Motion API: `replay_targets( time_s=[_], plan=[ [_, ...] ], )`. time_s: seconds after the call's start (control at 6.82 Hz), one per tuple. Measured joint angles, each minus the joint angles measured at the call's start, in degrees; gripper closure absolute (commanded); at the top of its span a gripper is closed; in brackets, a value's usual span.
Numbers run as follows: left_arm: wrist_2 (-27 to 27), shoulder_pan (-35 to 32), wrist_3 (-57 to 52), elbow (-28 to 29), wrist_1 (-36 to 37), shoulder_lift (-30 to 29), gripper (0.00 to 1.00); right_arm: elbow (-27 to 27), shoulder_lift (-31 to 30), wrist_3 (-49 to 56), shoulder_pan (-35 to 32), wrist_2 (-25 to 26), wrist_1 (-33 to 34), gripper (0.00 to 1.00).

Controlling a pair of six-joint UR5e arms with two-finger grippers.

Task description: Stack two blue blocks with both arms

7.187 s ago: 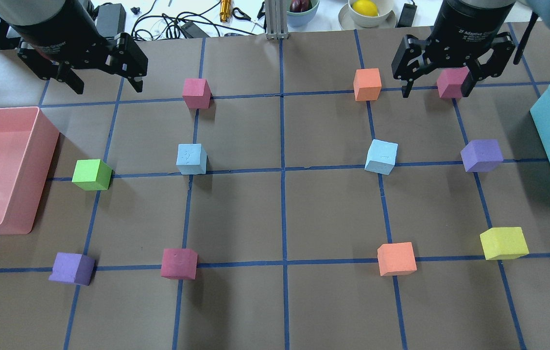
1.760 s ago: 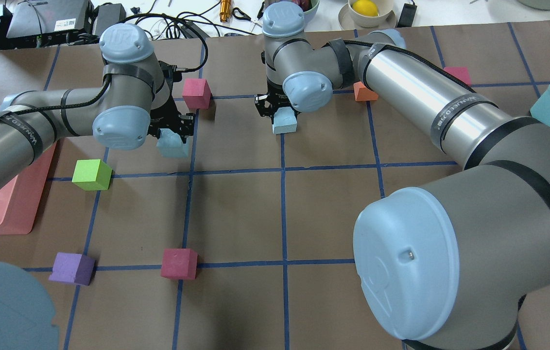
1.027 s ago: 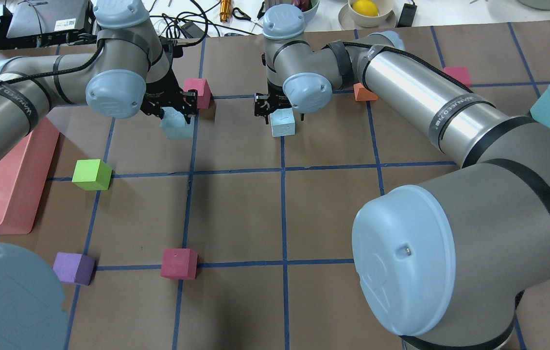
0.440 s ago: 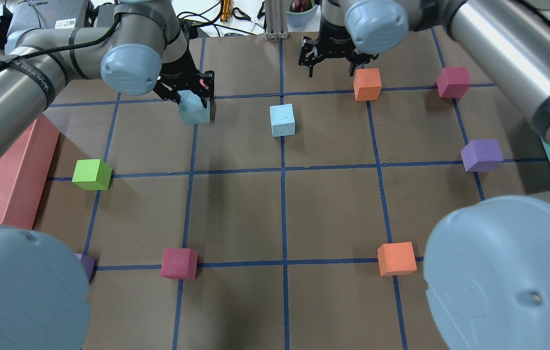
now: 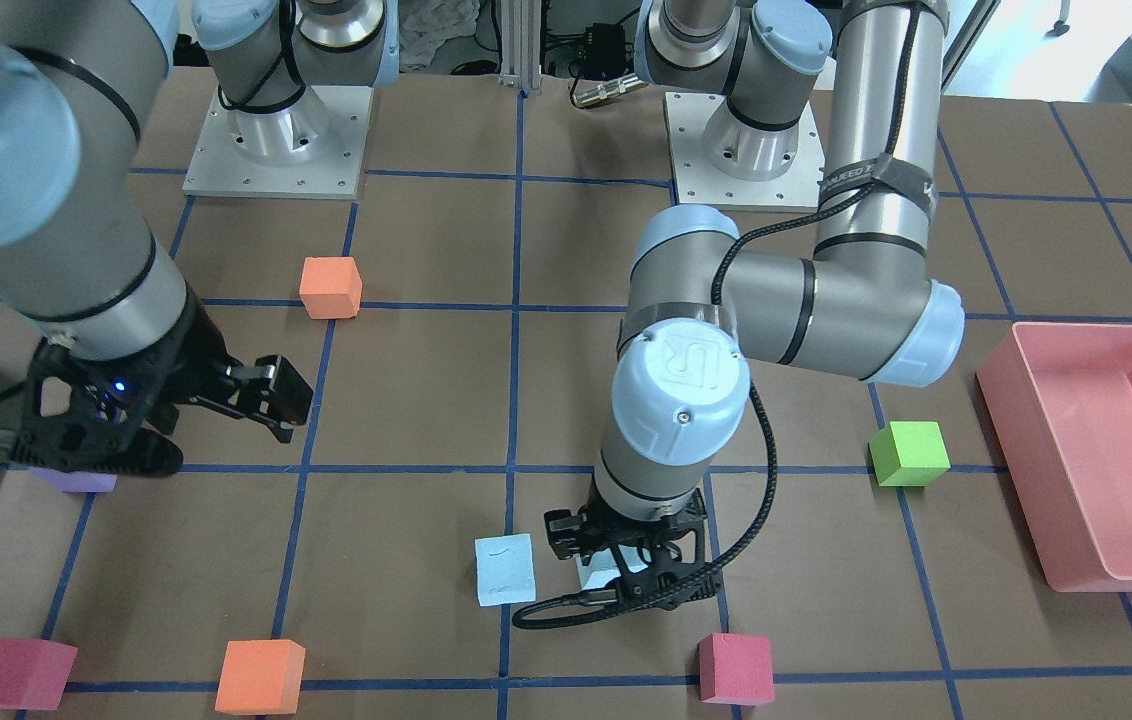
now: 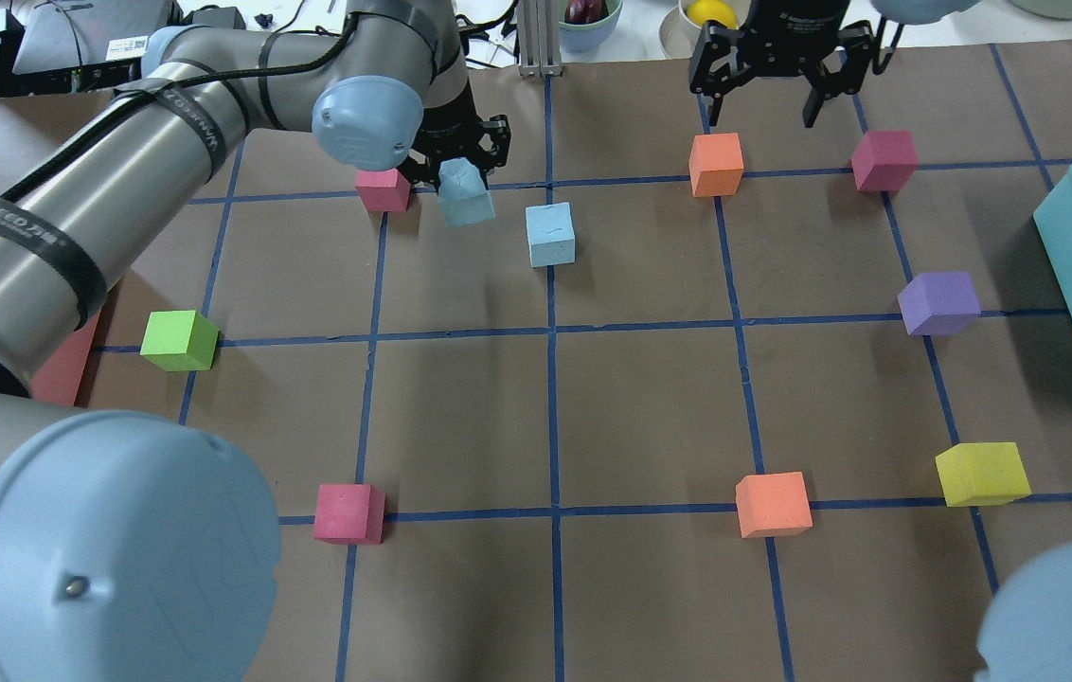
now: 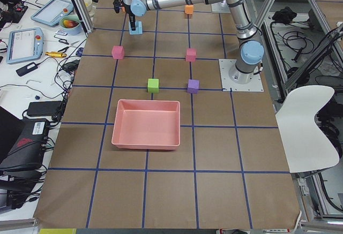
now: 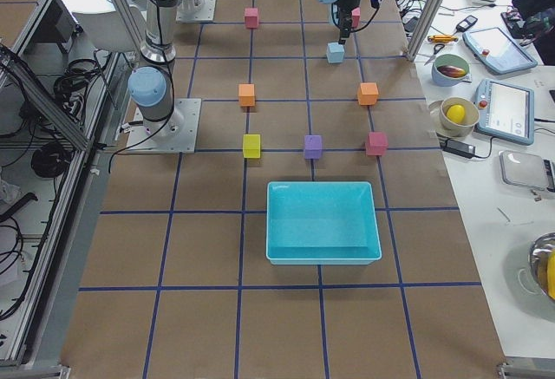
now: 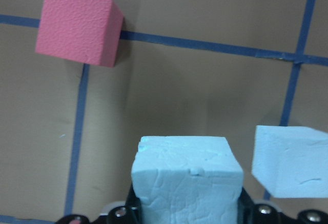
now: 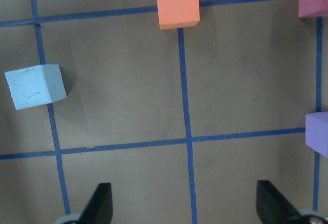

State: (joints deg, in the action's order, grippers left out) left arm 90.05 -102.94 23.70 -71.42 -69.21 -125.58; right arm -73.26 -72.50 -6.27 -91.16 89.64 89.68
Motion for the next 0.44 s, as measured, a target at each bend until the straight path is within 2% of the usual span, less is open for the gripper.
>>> replay_targets(
  time_s=[0.44],
  plan=[
    [0.0, -4.3, 6.9, 3.9, -0.1, -3.5, 0.9, -11.1, -9.6, 0.0, 1.0, -0.3, 0.5, 0.0]
  ],
)
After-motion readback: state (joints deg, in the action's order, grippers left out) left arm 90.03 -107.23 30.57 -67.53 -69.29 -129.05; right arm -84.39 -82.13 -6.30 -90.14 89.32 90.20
